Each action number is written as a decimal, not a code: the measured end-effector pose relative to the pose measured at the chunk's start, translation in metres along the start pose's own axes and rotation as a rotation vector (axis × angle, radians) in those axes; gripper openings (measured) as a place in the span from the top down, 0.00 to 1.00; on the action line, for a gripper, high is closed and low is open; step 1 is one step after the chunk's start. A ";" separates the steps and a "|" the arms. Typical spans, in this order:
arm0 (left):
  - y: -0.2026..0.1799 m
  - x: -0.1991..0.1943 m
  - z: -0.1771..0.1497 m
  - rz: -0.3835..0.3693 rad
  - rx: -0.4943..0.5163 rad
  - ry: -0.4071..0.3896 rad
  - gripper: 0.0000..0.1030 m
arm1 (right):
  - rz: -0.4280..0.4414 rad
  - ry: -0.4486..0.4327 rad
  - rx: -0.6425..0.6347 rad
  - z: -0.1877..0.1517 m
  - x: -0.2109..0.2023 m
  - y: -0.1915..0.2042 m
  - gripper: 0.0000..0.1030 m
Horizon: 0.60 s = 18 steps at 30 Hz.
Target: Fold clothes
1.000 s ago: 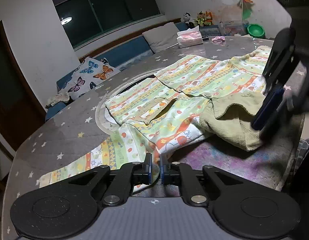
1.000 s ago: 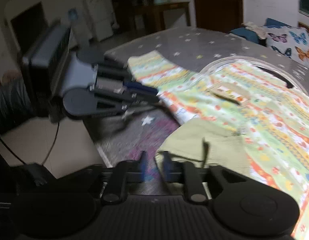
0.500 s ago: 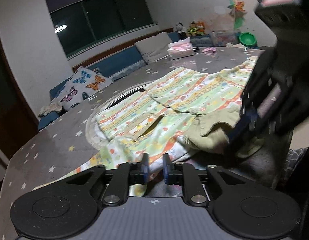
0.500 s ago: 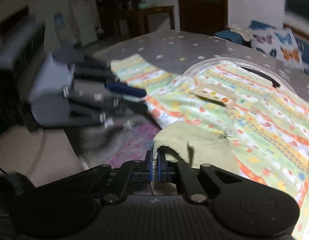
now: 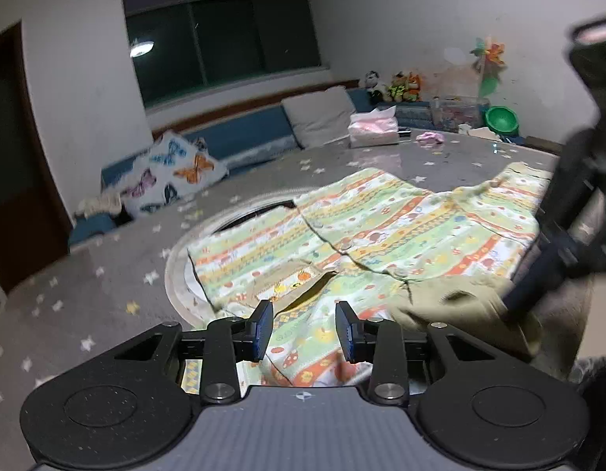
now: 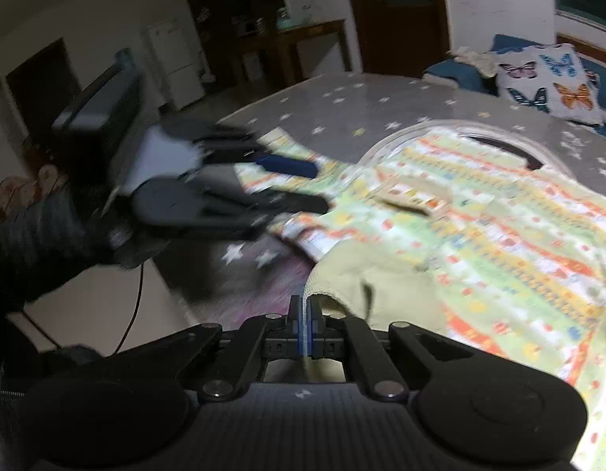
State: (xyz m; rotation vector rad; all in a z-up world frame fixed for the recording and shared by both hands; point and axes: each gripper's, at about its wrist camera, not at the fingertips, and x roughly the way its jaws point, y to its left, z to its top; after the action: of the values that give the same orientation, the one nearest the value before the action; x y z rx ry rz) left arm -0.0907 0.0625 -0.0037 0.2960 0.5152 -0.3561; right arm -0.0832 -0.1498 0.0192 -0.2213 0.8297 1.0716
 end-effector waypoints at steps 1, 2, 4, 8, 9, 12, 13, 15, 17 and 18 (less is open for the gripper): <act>-0.001 0.006 0.000 -0.003 -0.003 0.012 0.70 | 0.004 0.007 -0.008 -0.001 0.002 0.002 0.99; -0.003 0.010 0.000 -0.013 0.004 0.021 0.70 | 0.008 0.015 -0.016 -0.002 0.003 0.005 0.99; -0.011 0.018 -0.002 -0.035 0.037 0.038 0.74 | 0.014 0.025 -0.028 -0.004 0.005 0.008 0.99; -0.026 0.022 -0.013 -0.054 0.148 0.069 0.76 | 0.010 0.008 -0.014 0.001 -0.006 0.001 0.96; -0.030 0.021 -0.017 -0.057 0.174 0.072 0.77 | 0.006 -0.001 -0.007 0.002 -0.009 -0.002 0.95; -0.035 0.013 -0.022 -0.073 0.198 0.068 0.77 | -0.023 -0.035 0.021 0.007 -0.016 -0.014 0.94; -0.037 0.011 -0.023 -0.081 0.200 0.068 0.77 | -0.037 -0.045 0.031 0.009 -0.015 -0.019 0.94; -0.040 0.008 -0.025 -0.088 0.215 0.063 0.78 | -0.075 -0.057 0.043 0.013 -0.010 -0.028 0.93; -0.040 0.008 -0.025 -0.090 0.217 0.064 0.78 | -0.121 -0.063 0.052 0.015 -0.002 -0.038 0.92; -0.039 0.008 -0.024 -0.091 0.214 0.065 0.78 | -0.147 -0.064 0.056 0.014 0.004 -0.043 0.91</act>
State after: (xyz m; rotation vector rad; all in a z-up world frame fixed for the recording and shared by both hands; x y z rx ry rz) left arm -0.1102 0.0341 -0.0354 0.4931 0.5569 -0.4928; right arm -0.0390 -0.1602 0.0168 -0.1965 0.7729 0.9115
